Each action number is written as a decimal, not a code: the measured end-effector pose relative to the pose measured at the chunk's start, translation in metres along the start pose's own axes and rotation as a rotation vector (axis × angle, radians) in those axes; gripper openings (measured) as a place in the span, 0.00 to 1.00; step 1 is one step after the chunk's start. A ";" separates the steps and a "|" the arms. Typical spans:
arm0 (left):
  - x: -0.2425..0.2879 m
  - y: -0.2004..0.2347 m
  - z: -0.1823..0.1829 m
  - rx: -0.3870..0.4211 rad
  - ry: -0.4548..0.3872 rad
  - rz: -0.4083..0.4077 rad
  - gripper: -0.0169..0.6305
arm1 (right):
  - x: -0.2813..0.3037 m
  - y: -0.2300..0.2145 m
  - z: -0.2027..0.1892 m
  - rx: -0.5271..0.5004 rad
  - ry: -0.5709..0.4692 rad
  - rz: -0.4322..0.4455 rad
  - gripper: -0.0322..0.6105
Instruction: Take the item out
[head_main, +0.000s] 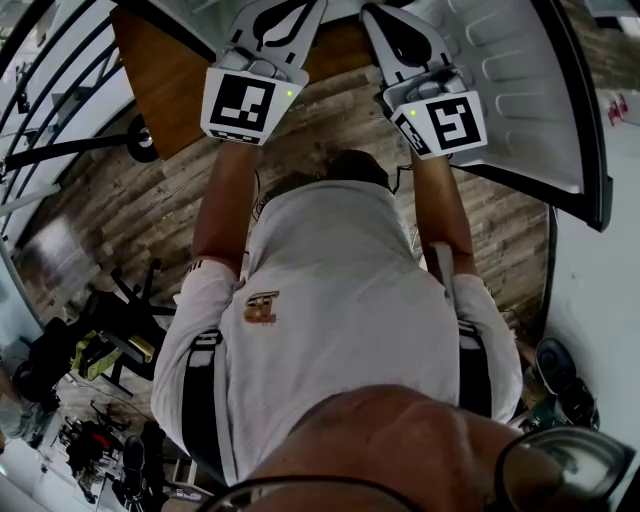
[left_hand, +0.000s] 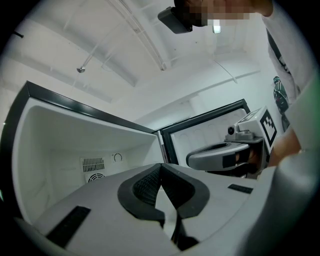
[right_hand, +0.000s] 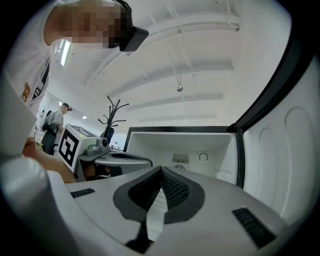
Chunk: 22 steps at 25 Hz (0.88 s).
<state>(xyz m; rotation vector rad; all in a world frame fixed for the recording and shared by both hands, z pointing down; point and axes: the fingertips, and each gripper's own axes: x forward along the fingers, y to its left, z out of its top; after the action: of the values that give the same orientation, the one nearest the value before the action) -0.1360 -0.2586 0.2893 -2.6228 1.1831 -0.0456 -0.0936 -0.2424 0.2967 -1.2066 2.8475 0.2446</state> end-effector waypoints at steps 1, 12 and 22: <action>0.003 0.001 -0.001 0.011 0.007 -0.002 0.05 | 0.002 -0.002 0.000 -0.003 0.001 0.001 0.10; 0.054 0.012 0.000 0.131 0.092 0.026 0.05 | 0.021 -0.050 0.007 -0.050 0.015 0.012 0.10; 0.082 0.025 -0.024 0.340 0.217 0.048 0.05 | 0.030 -0.061 -0.004 -0.075 0.057 0.017 0.10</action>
<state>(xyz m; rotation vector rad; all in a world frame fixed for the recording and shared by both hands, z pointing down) -0.1030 -0.3408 0.2994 -2.3329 1.1839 -0.4889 -0.0704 -0.3066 0.2902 -1.2223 2.9235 0.3249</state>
